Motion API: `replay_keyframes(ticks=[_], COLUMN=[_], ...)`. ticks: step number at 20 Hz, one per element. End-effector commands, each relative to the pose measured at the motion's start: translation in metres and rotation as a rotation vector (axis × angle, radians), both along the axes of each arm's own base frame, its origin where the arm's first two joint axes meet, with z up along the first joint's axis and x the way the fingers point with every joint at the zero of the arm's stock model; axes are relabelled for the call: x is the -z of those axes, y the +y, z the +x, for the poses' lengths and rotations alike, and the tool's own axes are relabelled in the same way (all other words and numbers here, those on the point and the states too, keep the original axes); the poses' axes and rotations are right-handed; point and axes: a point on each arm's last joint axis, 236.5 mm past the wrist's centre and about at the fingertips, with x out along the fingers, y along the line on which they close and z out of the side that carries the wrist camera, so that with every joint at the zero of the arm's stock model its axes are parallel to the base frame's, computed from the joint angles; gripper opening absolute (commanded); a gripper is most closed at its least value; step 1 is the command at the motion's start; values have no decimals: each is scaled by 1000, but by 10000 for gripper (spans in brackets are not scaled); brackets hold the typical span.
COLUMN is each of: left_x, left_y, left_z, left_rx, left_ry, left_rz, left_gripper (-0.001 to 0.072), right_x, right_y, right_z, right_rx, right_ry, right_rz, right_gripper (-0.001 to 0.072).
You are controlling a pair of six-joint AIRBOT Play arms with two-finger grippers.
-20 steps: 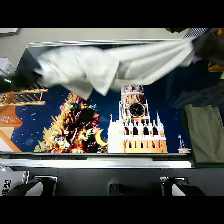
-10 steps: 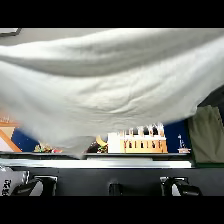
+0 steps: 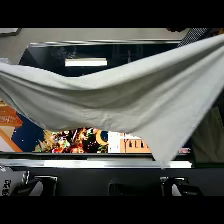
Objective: Fold the clothes and pants, and hang the long-sleeved shirts on hangers.
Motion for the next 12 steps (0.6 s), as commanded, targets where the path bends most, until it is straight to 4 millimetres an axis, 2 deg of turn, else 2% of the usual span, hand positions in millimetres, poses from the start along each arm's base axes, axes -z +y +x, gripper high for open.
replay_keyframes(ticks=[1,3,5,7,9,12], left_x=[70,127,184,234,280,347], left_y=[-4,-11,-15,-13,-13,-21], left_z=[62,113,166,210,236,244], left_rx=[61,93,80,30,-18,-34], left_ry=[143,227,269,276,298,416], left_rz=[-37,-30,-35,-58,-142,-227], left_gripper=[20,20,20,20,20,21], right_x=[110,167,220,262,302,355], right_y=[-1,-4,-2,4,11,20], right_z=[76,132,191,235,265,283], right_rx=[-34,-28,-16,20,62,109], right_ry=[314,402,413,387,370,414], right_rz=[99,191,231,265,261,308], right_gripper=[29,29,29,29,29,29])
